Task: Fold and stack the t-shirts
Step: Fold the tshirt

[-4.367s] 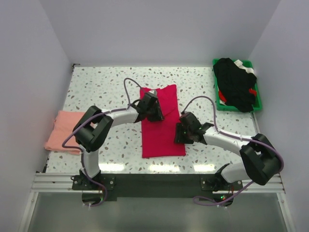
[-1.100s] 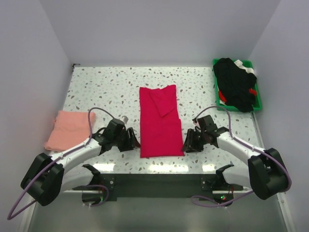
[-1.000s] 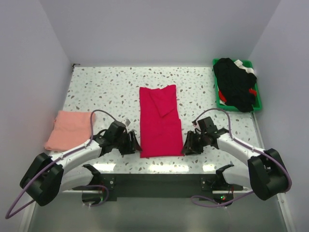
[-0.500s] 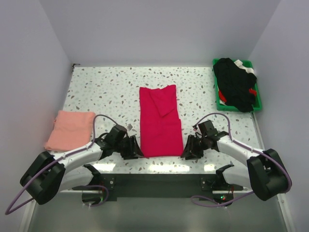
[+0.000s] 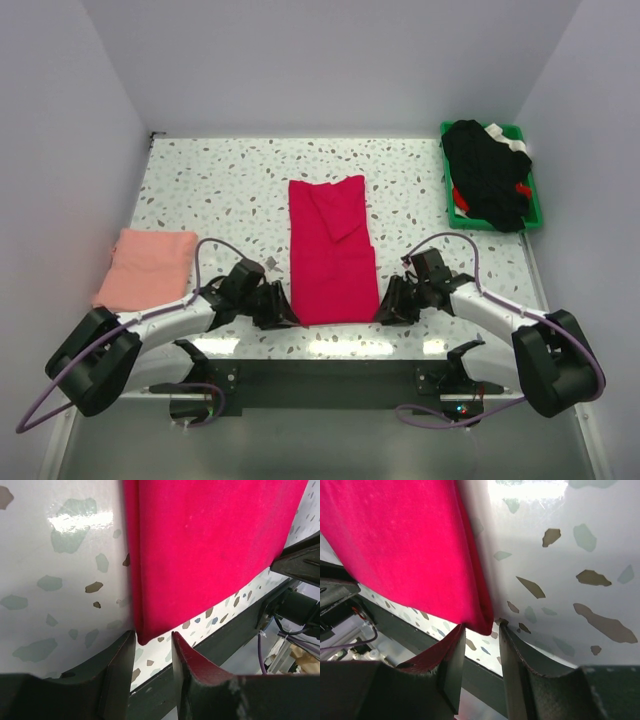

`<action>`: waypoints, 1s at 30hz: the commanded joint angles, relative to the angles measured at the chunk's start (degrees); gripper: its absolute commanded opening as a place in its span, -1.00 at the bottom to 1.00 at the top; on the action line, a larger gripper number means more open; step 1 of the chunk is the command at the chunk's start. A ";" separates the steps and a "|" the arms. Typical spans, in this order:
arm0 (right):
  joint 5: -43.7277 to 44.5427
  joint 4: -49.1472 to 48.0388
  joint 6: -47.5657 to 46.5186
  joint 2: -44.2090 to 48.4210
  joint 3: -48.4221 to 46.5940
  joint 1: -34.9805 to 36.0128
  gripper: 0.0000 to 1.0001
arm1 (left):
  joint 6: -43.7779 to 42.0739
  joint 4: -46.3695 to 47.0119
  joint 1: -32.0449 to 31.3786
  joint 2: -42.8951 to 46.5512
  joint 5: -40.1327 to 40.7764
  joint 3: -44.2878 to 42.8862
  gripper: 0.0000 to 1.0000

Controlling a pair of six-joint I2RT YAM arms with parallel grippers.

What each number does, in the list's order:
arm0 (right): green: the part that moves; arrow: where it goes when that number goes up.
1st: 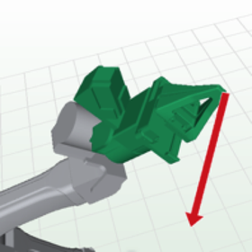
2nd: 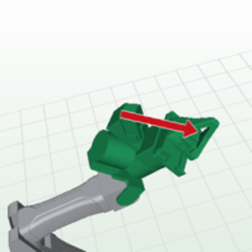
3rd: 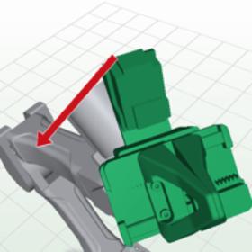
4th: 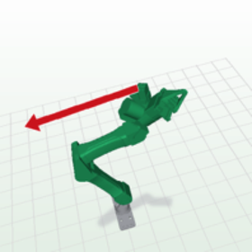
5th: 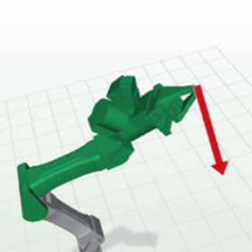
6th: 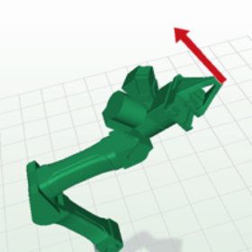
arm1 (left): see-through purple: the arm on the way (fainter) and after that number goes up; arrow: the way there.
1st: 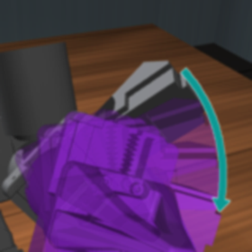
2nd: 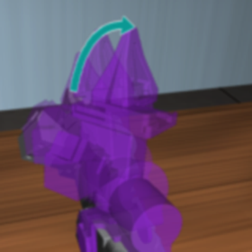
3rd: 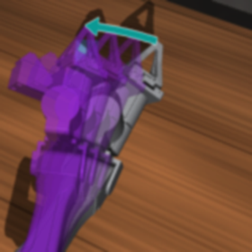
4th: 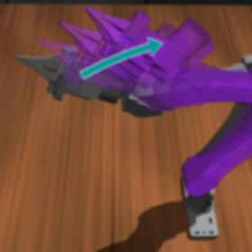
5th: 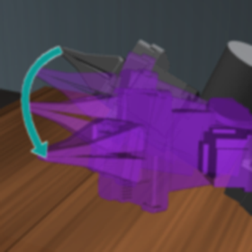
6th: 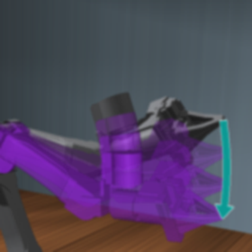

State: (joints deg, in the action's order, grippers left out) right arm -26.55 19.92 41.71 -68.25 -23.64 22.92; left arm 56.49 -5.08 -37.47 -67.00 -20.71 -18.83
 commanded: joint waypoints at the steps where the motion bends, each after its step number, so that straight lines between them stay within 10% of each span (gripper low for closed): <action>1: 2.29 -4.27 1.88 -0.57 1.58 0.11 -0.25 | -0.24 -1.16 -0.67 -1.81 3.30 1.78 -0.20; 6: 1.85 -6.56 2.58 -1.98 2.10 0.11 -0.29 | -0.24 -0.46 -0.76 -3.04 3.66 0.99 -0.28; 15: -0.96 -6.13 0.74 -1.80 0.61 0.11 -0.77 | -0.94 -1.50 -1.37 -2.52 4.10 -1.03 -1.00; 30: -5.62 7.14 -4.18 19.19 6.76 0.11 -1.00 | 5.03 -5.29 -14.62 13.12 9.45 3.80 -1.00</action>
State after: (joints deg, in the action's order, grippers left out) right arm -29.82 21.30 39.59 -54.15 -18.02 22.94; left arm 58.87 -8.78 -48.45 -56.25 -14.26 -16.14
